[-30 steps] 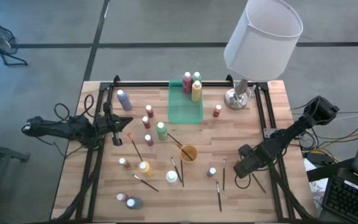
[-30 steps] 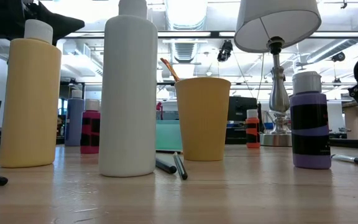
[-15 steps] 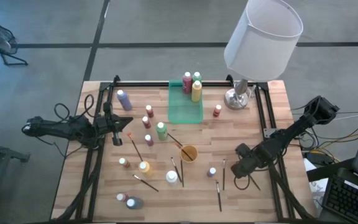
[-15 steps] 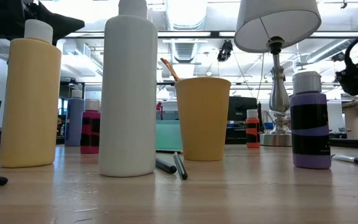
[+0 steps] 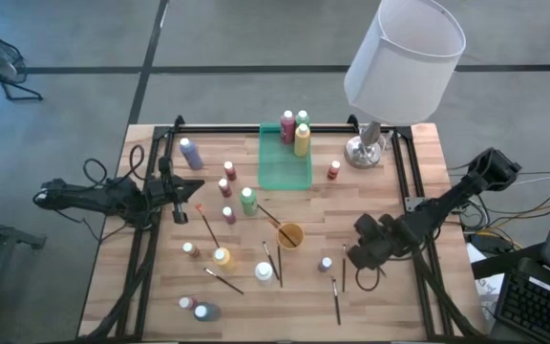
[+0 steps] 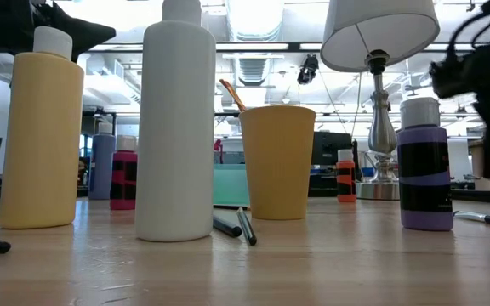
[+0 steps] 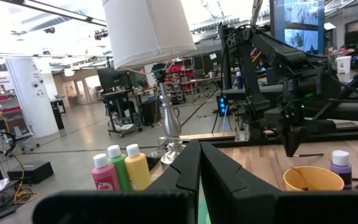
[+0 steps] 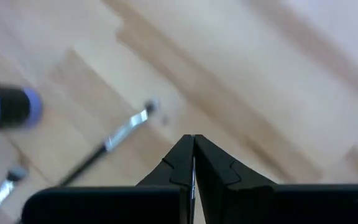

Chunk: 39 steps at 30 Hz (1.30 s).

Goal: Pick & Place Paint Supplies
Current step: Put the silver paintbrush into the yellow cup

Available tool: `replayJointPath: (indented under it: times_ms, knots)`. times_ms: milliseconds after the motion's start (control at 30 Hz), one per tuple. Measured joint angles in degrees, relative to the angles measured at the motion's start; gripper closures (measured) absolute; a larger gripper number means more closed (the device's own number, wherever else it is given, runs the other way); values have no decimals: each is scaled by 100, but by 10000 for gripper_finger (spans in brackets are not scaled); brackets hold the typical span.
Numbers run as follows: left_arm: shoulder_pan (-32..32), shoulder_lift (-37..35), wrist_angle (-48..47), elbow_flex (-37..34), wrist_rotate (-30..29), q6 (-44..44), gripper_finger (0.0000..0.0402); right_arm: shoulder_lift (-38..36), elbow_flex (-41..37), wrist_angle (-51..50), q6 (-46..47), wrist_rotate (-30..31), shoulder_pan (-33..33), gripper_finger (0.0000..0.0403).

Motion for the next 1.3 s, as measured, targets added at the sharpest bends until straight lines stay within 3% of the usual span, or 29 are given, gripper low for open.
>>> replayJointPath:
  times_ms: [500,767,967,1133,1300]
  knots:
    - [0,1,0,0,0,0,385,-2,1217,11,-2736,786,-1248,395]
    - [0,1,-2,0,0,0,385,9,2395,155,-4164,1678,-1418,395]
    - [0,0,-4,0,-1,0,385,9,2806,1474,-5543,1744,-1416,395]
    - [0,1,-4,0,-1,0,385,11,2757,2917,-6597,1316,-1414,395]
    - [0,-1,-4,0,0,0,385,17,2677,3600,-7095,1081,-1414,395]
